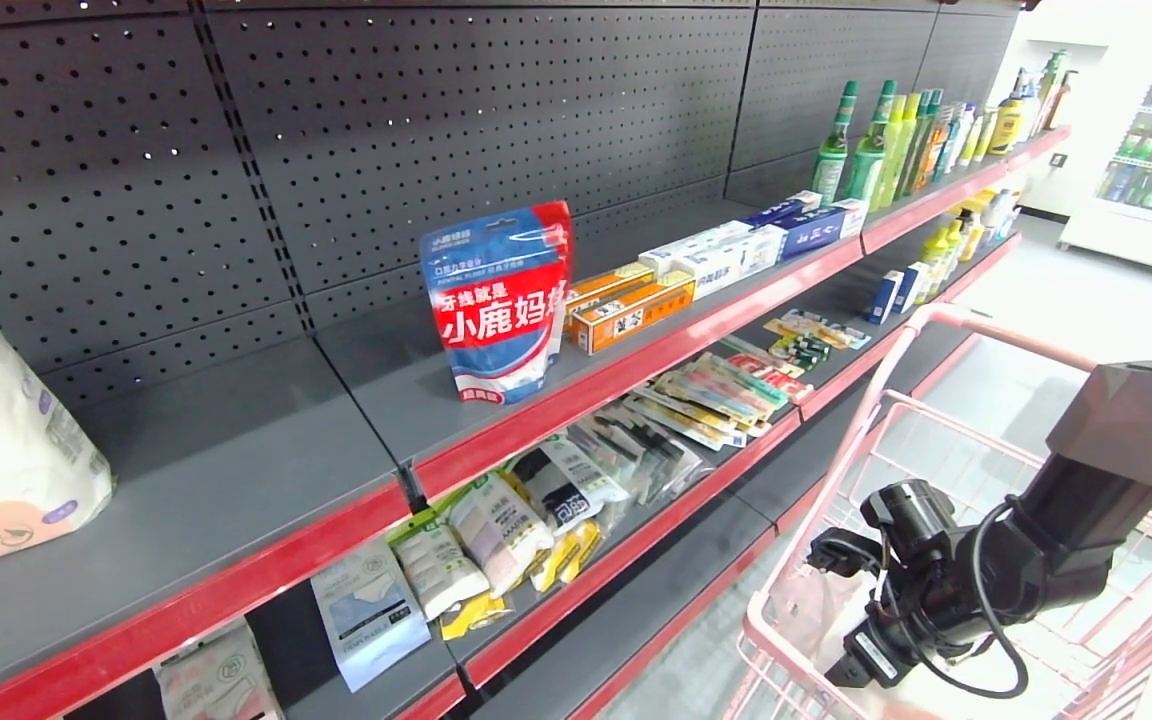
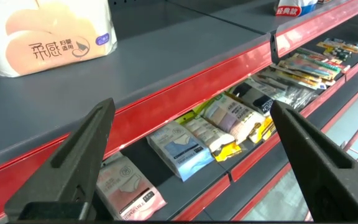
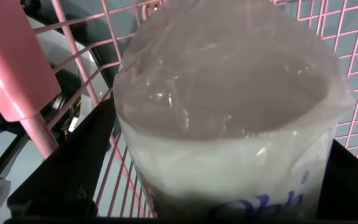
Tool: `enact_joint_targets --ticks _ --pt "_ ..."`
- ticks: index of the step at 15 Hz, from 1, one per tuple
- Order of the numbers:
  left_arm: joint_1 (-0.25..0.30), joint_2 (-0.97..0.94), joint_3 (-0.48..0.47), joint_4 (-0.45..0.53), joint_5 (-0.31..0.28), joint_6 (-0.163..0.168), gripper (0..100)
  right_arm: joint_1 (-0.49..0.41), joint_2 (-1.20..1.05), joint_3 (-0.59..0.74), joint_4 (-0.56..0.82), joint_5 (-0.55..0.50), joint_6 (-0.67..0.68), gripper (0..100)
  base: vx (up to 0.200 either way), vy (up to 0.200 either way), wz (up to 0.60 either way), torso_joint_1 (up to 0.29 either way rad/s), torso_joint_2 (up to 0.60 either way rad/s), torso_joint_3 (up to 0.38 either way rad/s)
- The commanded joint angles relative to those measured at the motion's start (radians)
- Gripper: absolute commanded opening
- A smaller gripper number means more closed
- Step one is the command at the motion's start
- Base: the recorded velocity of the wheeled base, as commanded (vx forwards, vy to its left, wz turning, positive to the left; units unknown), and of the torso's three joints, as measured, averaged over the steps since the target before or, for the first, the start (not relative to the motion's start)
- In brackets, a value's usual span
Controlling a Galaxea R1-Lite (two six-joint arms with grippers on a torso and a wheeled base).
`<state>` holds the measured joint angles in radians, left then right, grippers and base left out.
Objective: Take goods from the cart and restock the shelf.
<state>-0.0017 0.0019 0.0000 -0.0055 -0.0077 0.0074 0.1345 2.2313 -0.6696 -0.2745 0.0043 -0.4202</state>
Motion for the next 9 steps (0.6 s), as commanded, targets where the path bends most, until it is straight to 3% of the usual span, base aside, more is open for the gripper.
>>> enact_joint_targets --ticks 1,4,5,9 --pt "0.000 0.000 0.000 -0.001 0.000 0.000 100 0.002 -0.001 -0.001 0.000 -0.001 0.000 100 0.000 0.000 0.00 0.000 0.00 0.000" --pt "0.000 0.000 0.000 -0.001 0.000 -0.001 100 0.004 -0.001 0.005 0.000 -0.001 0.000 100 0.000 0.000 0.00 0.000 0.00 0.000" --pt "0.000 0.000 0.000 -0.001 0.000 -0.001 100 0.004 0.002 0.010 0.000 -0.003 0.000 0 0.000 0.000 0.00 0.000 0.00 0.000" --pt "0.000 0.000 0.000 -0.001 0.000 0.000 100 0.005 0.004 0.011 0.000 -0.012 0.008 0 0.000 0.000 0.00 0.000 0.00 0.000"
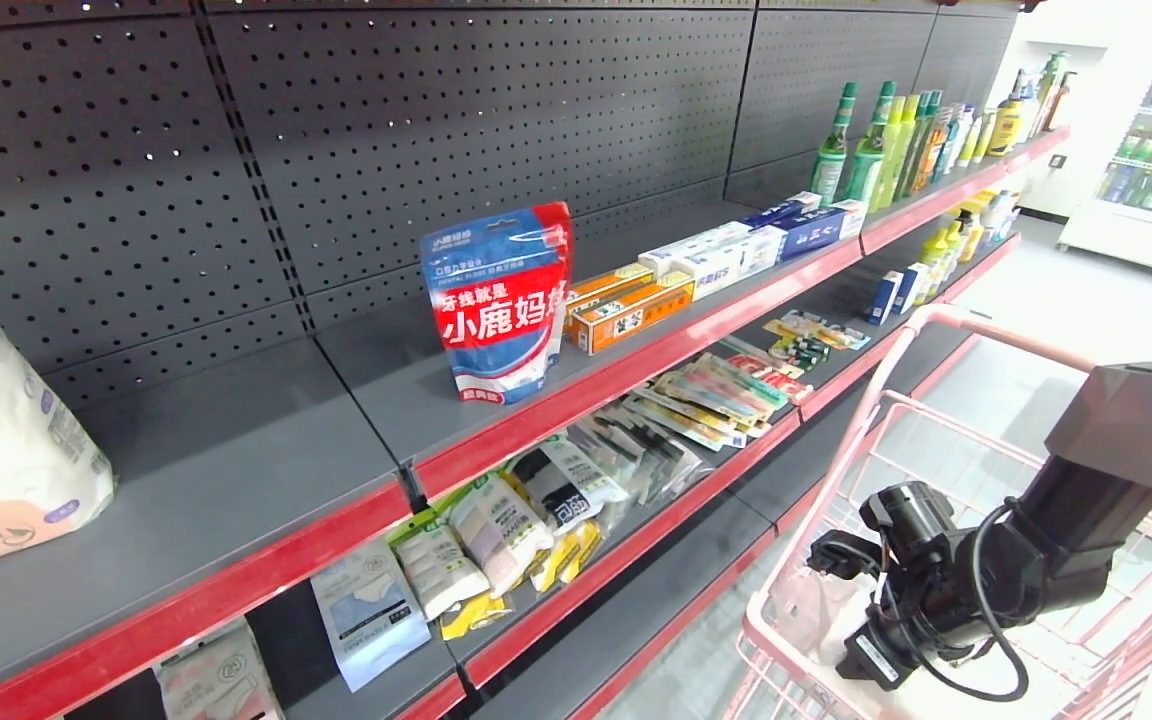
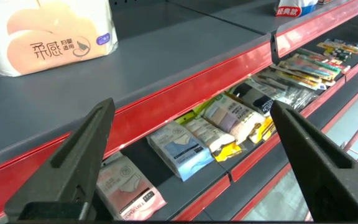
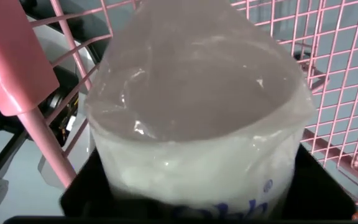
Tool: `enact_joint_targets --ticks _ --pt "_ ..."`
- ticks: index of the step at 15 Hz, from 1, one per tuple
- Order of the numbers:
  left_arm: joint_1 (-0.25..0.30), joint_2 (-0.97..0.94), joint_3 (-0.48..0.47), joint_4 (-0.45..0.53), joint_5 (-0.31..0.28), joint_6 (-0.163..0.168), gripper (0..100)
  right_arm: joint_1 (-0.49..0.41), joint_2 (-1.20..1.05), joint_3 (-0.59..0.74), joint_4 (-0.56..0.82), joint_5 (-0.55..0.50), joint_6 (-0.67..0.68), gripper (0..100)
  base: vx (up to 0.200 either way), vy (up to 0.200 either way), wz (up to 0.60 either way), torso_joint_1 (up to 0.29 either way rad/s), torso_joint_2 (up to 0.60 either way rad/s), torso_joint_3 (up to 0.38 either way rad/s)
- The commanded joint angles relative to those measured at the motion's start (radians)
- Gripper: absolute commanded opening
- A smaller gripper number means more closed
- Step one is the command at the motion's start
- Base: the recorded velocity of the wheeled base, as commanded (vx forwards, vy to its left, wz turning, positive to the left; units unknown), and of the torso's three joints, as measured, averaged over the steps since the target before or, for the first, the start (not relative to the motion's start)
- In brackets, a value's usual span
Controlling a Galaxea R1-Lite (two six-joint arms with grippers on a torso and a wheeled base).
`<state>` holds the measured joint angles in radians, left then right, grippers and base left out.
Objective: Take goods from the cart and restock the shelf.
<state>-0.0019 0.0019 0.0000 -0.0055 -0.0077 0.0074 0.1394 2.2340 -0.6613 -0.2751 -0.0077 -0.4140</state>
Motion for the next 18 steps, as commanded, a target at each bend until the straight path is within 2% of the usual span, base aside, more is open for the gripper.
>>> enact_joint_targets --ticks 1,5,6,8,15,18 --pt "0.000 0.000 0.000 -0.001 0.000 0.000 100 -0.001 -0.005 0.006 0.002 0.003 0.004 0 0.000 0.000 0.00 0.000 0.00 0.000" --pt "0.000 0.000 0.000 -0.001 0.000 -0.001 100 -0.026 -0.169 -0.044 0.033 -0.002 0.003 0 0.000 0.000 0.00 0.000 0.00 0.000" --pt "0.000 0.000 0.000 -0.001 0.000 -0.001 100 -0.041 -0.257 -0.081 0.103 -0.009 0.004 0 0.000 0.000 0.00 0.000 0.00 0.000" --pt "0.000 0.000 0.000 -0.001 0.000 -0.001 100 -0.063 -0.366 -0.081 0.129 -0.049 0.009 0 0.000 0.000 0.00 0.000 0.00 0.000" --pt "0.000 0.000 0.000 -0.001 0.000 -0.001 100 -0.122 -0.867 0.025 0.132 -0.097 0.095 0 0.000 0.000 0.00 0.000 0.00 0.000" --pt "0.000 0.000 0.000 -0.001 0.000 -0.003 100 -0.133 -1.047 0.126 0.132 -0.173 0.097 0 0.000 0.000 0.00 0.000 0.00 0.000"
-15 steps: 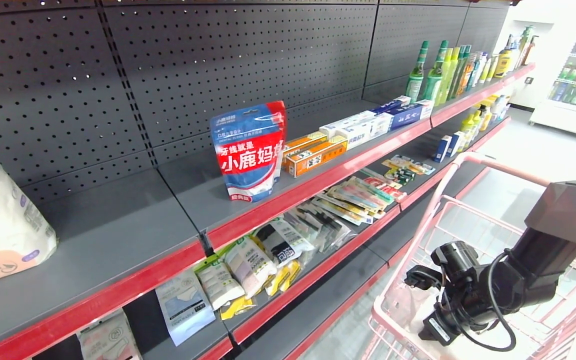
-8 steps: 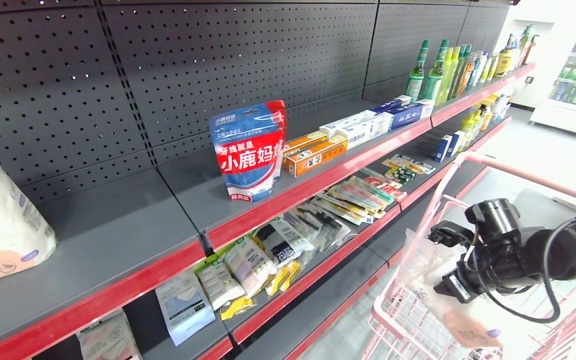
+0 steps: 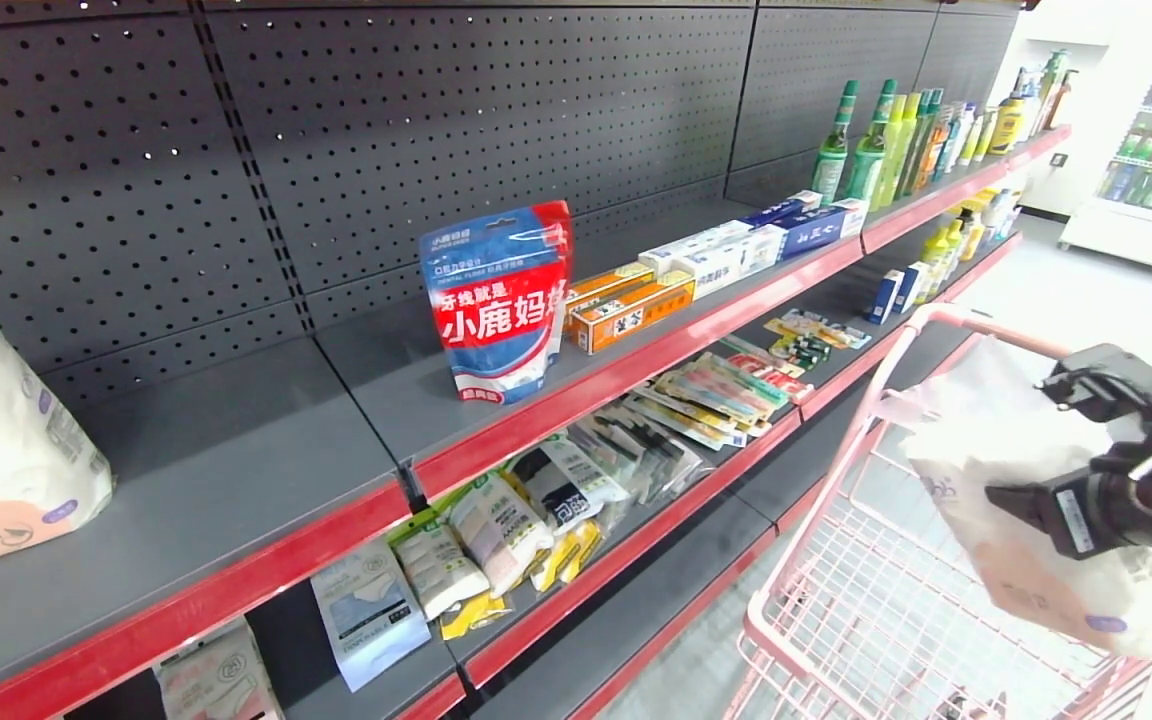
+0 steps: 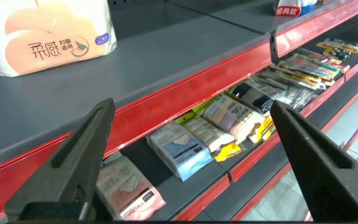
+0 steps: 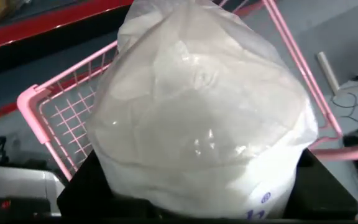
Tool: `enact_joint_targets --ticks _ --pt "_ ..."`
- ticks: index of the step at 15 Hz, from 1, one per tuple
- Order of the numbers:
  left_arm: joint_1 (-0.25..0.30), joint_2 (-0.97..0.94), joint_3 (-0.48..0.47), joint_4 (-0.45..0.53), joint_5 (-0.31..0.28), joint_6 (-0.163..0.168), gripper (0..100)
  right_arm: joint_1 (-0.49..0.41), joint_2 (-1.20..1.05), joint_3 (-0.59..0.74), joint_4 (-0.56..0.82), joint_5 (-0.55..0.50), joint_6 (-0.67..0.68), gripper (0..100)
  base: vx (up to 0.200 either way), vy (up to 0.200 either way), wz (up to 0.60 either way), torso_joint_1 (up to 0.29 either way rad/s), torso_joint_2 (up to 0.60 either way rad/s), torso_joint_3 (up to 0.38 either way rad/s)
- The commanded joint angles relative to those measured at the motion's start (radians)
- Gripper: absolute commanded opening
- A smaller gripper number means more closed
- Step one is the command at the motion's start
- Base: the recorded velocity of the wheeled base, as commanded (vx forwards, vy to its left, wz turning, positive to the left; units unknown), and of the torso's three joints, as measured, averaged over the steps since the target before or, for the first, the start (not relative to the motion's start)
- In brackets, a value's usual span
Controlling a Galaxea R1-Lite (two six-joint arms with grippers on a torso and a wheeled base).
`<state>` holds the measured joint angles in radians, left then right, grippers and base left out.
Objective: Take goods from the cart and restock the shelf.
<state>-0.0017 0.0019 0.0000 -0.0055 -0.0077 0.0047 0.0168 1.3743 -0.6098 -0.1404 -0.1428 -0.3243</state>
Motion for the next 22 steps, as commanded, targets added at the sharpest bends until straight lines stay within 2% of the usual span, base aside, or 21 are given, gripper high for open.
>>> enact_joint_targets --ticks 1,4,8,22 --pt "0.000 0.000 0.000 -0.001 0.000 0.000 100 -0.021 -0.242 0.102 -0.002 -0.044 0.007 0 0.000 0.000 0.00 0.000 0.00 0.000" --pt "0.000 0.000 0.000 -0.001 0.000 0.000 100 -0.066 -0.380 0.151 -0.001 -0.044 -0.001 0 0.000 0.000 0.00 0.000 0.00 0.000" --pt "0.000 0.000 0.000 -0.001 0.000 0.000 100 -0.117 -0.437 0.173 -0.002 -0.043 -0.001 0 0.000 0.000 0.00 0.043 -0.09 -0.054" --pt "0.000 0.000 0.000 -0.001 0.000 0.000 100 -0.118 -0.399 0.150 -0.010 -0.034 -0.033 0 0.000 0.000 0.00 0.163 -0.37 -0.201"
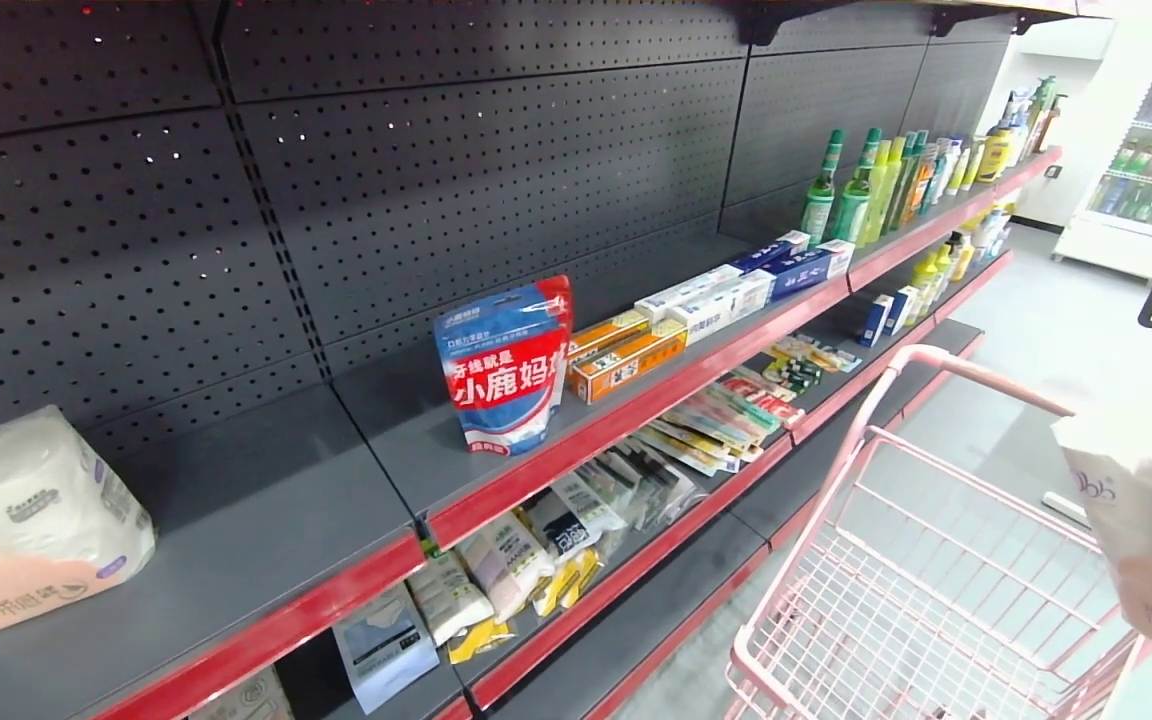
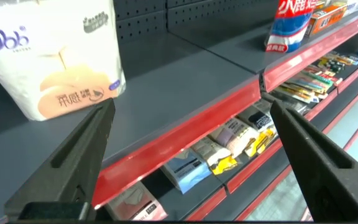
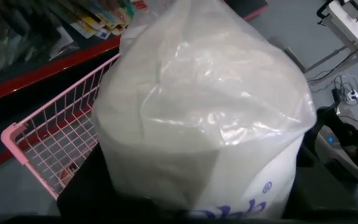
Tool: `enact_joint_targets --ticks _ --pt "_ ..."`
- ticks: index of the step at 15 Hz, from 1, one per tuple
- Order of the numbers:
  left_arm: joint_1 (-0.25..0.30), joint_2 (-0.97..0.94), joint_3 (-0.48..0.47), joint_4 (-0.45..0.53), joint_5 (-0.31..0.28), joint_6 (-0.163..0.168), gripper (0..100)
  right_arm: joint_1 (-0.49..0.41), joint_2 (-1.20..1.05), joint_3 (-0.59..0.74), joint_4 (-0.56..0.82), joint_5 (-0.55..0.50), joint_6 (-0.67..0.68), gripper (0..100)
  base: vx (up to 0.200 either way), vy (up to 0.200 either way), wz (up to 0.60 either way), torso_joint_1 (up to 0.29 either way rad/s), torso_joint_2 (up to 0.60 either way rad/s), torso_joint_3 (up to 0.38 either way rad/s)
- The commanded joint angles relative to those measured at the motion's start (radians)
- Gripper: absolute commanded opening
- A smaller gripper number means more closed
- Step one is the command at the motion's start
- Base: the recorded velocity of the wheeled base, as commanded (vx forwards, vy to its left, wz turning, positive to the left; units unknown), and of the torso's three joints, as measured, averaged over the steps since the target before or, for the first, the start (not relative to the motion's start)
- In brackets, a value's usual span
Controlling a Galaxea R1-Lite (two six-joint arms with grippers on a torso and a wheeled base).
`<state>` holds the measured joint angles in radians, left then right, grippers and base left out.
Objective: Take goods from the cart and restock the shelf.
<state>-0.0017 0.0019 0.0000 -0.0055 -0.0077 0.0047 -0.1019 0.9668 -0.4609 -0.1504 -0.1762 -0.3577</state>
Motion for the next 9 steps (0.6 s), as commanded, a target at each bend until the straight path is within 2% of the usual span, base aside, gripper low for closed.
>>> enact_joint_targets --ticks 1,9 --pt "0.000 0.000 0.000 -0.001 0.000 0.001 100 0.001 0.010 0.001 -0.001 0.000 0.000 0 0.000 0.000 0.00 0.159 -0.35 -0.188" --pt "0.000 0.000 0.000 -0.001 0.000 0.000 100 0.005 0.029 0.002 -0.001 0.001 -0.010 0 0.000 0.000 0.00 0.128 -0.28 -0.150"
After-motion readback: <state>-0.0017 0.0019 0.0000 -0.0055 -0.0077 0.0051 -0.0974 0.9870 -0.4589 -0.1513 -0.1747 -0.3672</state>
